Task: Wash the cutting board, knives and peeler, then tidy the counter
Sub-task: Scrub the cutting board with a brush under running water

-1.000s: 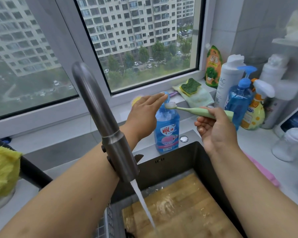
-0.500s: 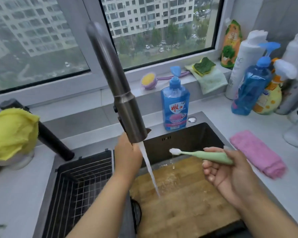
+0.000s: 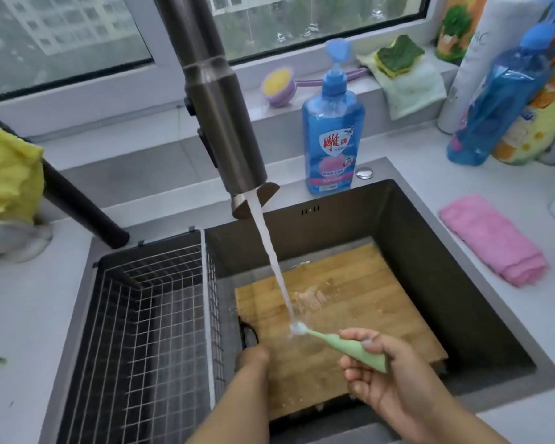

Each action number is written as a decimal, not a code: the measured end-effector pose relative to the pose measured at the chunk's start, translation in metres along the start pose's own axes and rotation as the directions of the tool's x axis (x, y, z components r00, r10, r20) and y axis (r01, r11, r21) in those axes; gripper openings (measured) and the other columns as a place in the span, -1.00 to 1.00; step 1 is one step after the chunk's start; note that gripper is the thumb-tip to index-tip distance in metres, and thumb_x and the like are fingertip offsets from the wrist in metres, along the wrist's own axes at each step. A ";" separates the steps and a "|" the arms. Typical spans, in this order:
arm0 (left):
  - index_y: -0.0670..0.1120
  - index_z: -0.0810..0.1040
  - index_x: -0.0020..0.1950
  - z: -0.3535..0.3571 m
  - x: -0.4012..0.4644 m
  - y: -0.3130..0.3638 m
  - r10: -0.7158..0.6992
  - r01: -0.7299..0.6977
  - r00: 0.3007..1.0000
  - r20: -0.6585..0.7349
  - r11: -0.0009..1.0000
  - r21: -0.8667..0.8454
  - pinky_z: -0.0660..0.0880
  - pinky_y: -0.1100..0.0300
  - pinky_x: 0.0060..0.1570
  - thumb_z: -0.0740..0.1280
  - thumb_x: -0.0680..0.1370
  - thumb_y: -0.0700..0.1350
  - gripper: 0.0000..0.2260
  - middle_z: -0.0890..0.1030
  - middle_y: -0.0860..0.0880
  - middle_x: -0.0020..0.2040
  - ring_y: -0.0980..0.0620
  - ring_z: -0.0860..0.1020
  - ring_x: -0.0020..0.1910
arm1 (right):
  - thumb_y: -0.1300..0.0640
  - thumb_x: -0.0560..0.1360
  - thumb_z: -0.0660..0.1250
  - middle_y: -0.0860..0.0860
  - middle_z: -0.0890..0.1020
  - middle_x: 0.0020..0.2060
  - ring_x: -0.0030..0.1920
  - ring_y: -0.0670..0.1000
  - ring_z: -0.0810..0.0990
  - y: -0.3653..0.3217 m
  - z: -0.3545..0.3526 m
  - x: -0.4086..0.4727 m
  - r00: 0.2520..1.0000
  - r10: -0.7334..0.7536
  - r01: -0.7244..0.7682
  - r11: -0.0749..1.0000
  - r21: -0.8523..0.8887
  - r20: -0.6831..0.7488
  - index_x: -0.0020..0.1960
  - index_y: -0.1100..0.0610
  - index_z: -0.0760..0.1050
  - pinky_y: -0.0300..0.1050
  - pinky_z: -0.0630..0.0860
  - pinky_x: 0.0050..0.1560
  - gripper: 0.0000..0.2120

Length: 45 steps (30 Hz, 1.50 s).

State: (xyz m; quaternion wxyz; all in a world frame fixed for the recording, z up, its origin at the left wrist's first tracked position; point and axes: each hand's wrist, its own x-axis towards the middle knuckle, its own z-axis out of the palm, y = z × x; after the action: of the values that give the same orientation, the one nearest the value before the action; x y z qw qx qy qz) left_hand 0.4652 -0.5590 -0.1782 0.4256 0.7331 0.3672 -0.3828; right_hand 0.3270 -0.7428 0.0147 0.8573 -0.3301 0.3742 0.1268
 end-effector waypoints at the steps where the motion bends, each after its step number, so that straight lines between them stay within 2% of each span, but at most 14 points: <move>1: -0.19 0.40 0.41 0.002 -0.006 0.001 -0.023 0.024 1.000 0.020 0.998 -0.062 0.47 0.00 0.22 0.27 0.57 0.05 -0.52 0.49 -0.22 0.29 -0.19 0.51 0.16 | 0.28 0.49 0.05 0.25 0.53 -0.34 -0.42 0.08 0.47 0.001 -0.003 0.001 1.000 0.003 -0.003 1.000 -0.003 -0.023 0.11 0.30 0.51 -0.14 0.39 -0.42 -0.68; 6: -0.28 0.53 0.20 -0.001 -0.027 0.004 -0.021 0.016 0.999 -0.027 0.984 -0.178 0.53 -0.07 0.11 0.21 0.58 0.12 -0.53 0.58 -0.24 0.06 -0.22 0.55 0.01 | 0.39 0.48 0.01 0.21 0.52 -0.35 -0.45 0.06 0.42 -0.007 -0.015 -0.001 0.992 -0.010 -0.009 0.989 -0.150 -0.126 0.19 0.21 0.46 -0.16 0.31 -0.45 -0.62; 9: -0.18 0.57 0.07 0.003 -0.029 0.004 0.014 -0.007 1.000 0.026 0.969 -0.246 0.57 -0.11 0.06 0.25 0.36 0.33 -0.39 0.63 -0.21 -0.01 -0.20 0.61 -0.07 | 0.47 0.48 0.01 0.18 0.51 -0.34 -0.48 0.04 0.38 -0.013 -0.016 -0.002 0.981 -0.033 -0.041 0.926 -0.376 -0.190 0.20 0.13 0.41 -0.23 0.23 -0.52 -0.57; 13: -0.09 0.53 0.25 0.001 0.057 -0.024 -0.031 0.005 0.993 -0.114 0.976 -0.217 0.51 -0.23 0.13 0.13 0.11 0.55 -0.04 0.61 -0.17 0.13 -0.25 0.59 0.05 | 0.38 0.48 0.12 0.09 0.50 -0.30 -0.51 -0.03 0.40 -0.020 -0.020 0.002 0.971 -0.092 -0.077 0.758 -0.648 -0.222 0.17 -0.02 0.44 -0.25 0.26 -0.53 -0.60; 16: -0.17 0.46 0.33 -0.014 -0.022 -0.003 0.025 -0.043 0.995 -0.098 0.983 -0.179 0.48 -0.18 0.19 0.16 0.31 0.49 -0.13 0.55 -0.21 0.24 -0.28 0.55 0.13 | 0.13 0.60 0.15 0.04 0.42 -0.35 -0.45 -0.06 0.35 -0.021 -0.020 0.005 0.971 -0.167 -0.019 0.666 -0.746 -0.174 0.06 -0.04 0.47 -0.23 0.25 -0.51 -0.85; 18: -0.23 0.40 0.38 -0.019 -0.078 0.015 0.092 -0.116 0.987 -0.133 0.976 -0.184 0.45 -0.11 0.22 0.16 0.46 0.42 -0.21 0.49 -0.24 0.31 -0.27 0.50 0.21 | 0.04 0.62 0.16 0.02 0.40 -0.37 -0.44 -0.06 0.33 -0.019 -0.020 0.010 0.971 -0.192 0.008 0.621 -0.784 -0.142 0.00 0.01 0.49 -0.21 0.26 -0.48 -0.86; 22: -0.15 0.44 0.38 -0.016 -0.092 0.027 0.277 -0.289 0.948 -0.154 0.955 -0.062 0.45 -0.10 0.22 0.01 0.50 0.43 -0.24 0.53 -0.18 0.27 -0.24 0.51 0.20 | 0.06 0.58 0.20 0.02 0.48 -0.32 -0.38 -0.02 0.42 -0.012 -0.022 0.020 0.969 -0.206 -0.005 0.531 -0.847 -0.134 -0.07 0.08 0.44 -0.12 0.33 -0.34 -0.88; 25: -0.20 0.47 0.33 -0.015 -0.108 0.036 0.419 -0.418 0.894 -0.156 0.908 0.041 0.37 0.11 0.07 -0.02 0.62 0.25 -0.39 0.54 -0.21 0.24 -0.22 0.49 0.21 | 0.06 0.57 0.19 0.00 0.49 -0.33 -0.35 -0.01 0.43 -0.007 -0.021 0.025 0.967 -0.235 0.014 0.446 -0.895 -0.102 -0.10 0.05 0.41 -0.12 0.32 -0.30 -0.90; 29: -0.19 0.53 0.23 -0.020 -0.117 0.044 0.483 -0.491 0.863 -0.146 0.871 -0.026 0.46 0.00 0.19 0.03 0.61 0.27 -0.42 0.60 -0.17 0.13 -0.19 0.55 0.12 | -0.02 0.58 0.16 -0.06 0.52 -0.33 -0.34 -0.04 0.46 0.000 -0.013 0.024 0.961 -0.277 0.057 0.280 -0.958 -0.024 -0.08 -0.04 0.41 -0.14 0.33 -0.33 -0.89; 33: -0.04 0.59 0.14 -0.022 -0.118 0.050 0.463 -0.456 0.887 -0.003 0.873 -0.176 0.55 -0.17 0.11 0.12 0.43 0.47 -0.34 0.65 -0.07 0.02 -0.15 0.63 0.03 | -0.08 0.60 0.14 -0.07 0.54 -0.32 -0.29 -0.03 0.51 0.007 -0.001 0.018 0.948 -0.315 0.107 0.193 -0.975 0.042 0.02 -0.08 0.42 -0.09 0.41 -0.26 -0.87; 35: -0.01 0.62 0.10 -0.021 -0.115 0.051 0.435 -0.418 0.900 0.034 0.883 -0.215 0.57 -0.17 0.07 0.16 0.31 0.55 -0.27 0.68 -0.08 0.02 -0.16 0.64 0.02 | -0.06 0.62 0.10 -0.08 0.61 -0.13 -0.12 -0.01 0.57 0.011 0.011 0.015 0.953 -0.289 0.135 0.150 -0.979 0.087 0.24 -0.10 0.41 -0.10 0.47 -0.12 -0.76; 38: -0.15 0.62 -0.02 -0.021 -0.117 0.053 0.443 -0.428 0.896 0.001 0.865 -0.262 0.59 -0.07 0.00 0.20 0.50 0.35 -0.43 0.66 -0.15 -0.06 -0.14 0.63 -0.08 | -0.03 0.64 0.07 -0.02 0.57 0.15 0.05 0.00 0.55 0.018 0.034 0.024 0.944 -0.290 0.193 0.098 -0.976 0.157 0.52 -0.09 0.16 -0.11 0.51 0.02 -0.56; 42: -0.15 0.49 -0.15 -0.031 -0.121 0.055 0.489 -0.474 0.872 -0.016 0.837 -0.274 0.48 0.07 -0.25 0.20 0.61 0.18 -0.60 0.52 -0.11 -0.29 -0.07 0.50 -0.29 | 0.01 0.66 0.02 0.02 0.58 -0.10 -0.17 0.00 0.54 0.007 0.032 0.049 0.945 -0.327 0.054 0.067 -0.996 0.029 0.57 -0.09 -0.01 -0.11 0.42 -0.27 -0.50; 45: -0.13 0.45 -0.10 -0.046 -0.118 0.056 0.518 -0.511 0.854 -0.042 0.823 -0.246 0.47 0.01 -0.20 0.17 0.62 0.17 -0.63 0.45 -0.06 -0.32 -0.09 0.49 -0.25 | 0.05 0.66 0.03 0.06 0.59 0.01 -0.11 0.03 0.52 0.020 0.033 0.033 0.961 -0.266 0.081 0.013 -0.997 0.074 0.56 -0.07 0.03 -0.09 0.48 -0.10 -0.51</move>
State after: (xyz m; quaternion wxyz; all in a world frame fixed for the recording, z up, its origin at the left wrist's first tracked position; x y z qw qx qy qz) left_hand 0.4733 -0.5628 -0.0405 0.6061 0.7406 0.1952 -0.2146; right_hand 0.3595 -0.7071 -0.0019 0.3696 -0.8812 0.1945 0.2215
